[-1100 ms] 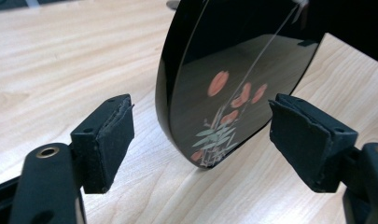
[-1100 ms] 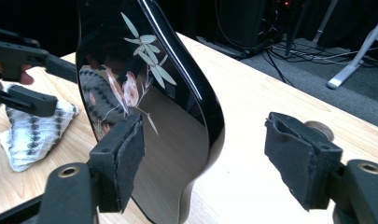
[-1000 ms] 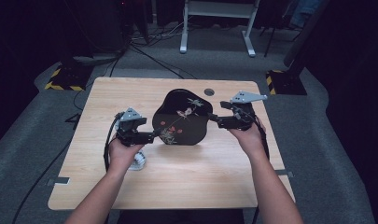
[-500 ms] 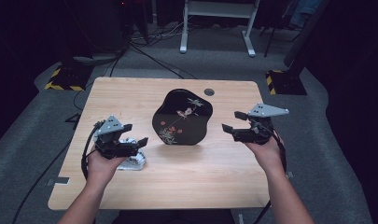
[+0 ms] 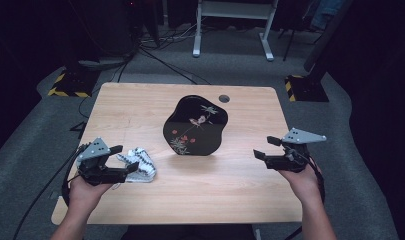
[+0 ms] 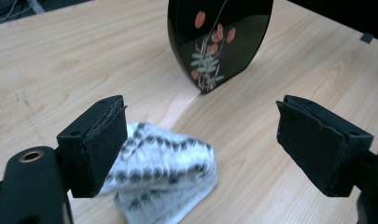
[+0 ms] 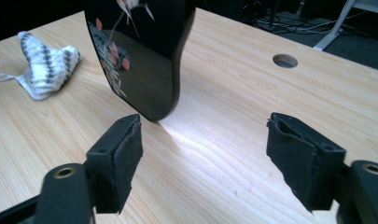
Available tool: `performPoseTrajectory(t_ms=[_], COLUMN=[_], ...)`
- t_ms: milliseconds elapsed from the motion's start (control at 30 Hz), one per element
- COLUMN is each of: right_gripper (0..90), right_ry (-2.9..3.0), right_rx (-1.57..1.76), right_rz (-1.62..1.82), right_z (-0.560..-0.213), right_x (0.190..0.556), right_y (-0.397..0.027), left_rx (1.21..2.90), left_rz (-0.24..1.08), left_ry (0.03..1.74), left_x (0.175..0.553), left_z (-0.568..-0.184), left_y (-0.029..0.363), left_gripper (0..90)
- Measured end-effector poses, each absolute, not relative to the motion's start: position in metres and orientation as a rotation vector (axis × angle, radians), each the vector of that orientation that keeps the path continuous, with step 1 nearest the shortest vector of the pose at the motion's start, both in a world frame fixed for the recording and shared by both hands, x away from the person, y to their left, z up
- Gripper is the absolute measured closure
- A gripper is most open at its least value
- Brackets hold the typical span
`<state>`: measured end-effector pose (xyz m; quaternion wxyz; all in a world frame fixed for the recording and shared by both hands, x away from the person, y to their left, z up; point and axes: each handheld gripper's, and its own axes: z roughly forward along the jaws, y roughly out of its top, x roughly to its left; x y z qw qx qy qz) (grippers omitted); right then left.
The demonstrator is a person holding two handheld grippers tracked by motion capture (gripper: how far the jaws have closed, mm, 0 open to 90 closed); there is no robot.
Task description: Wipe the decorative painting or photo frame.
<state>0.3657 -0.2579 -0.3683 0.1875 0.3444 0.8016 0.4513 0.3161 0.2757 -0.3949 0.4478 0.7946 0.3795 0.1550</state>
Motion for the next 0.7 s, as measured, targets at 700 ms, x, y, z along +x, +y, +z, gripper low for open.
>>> performPoseTrajectory(t_ms=[700], right_gripper=[20.3], right_ry=[2.315], right_rx=[1.116], right_rz=[1.135], right_z=[-0.437], right_x=[0.377], right_y=[-0.279], left_rx=[2.132], left_rz=[0.360], left_ry=[1.154], left_x=[0.319], left_z=[-0.449], left_y=[0.319], left_gripper=[16.4])
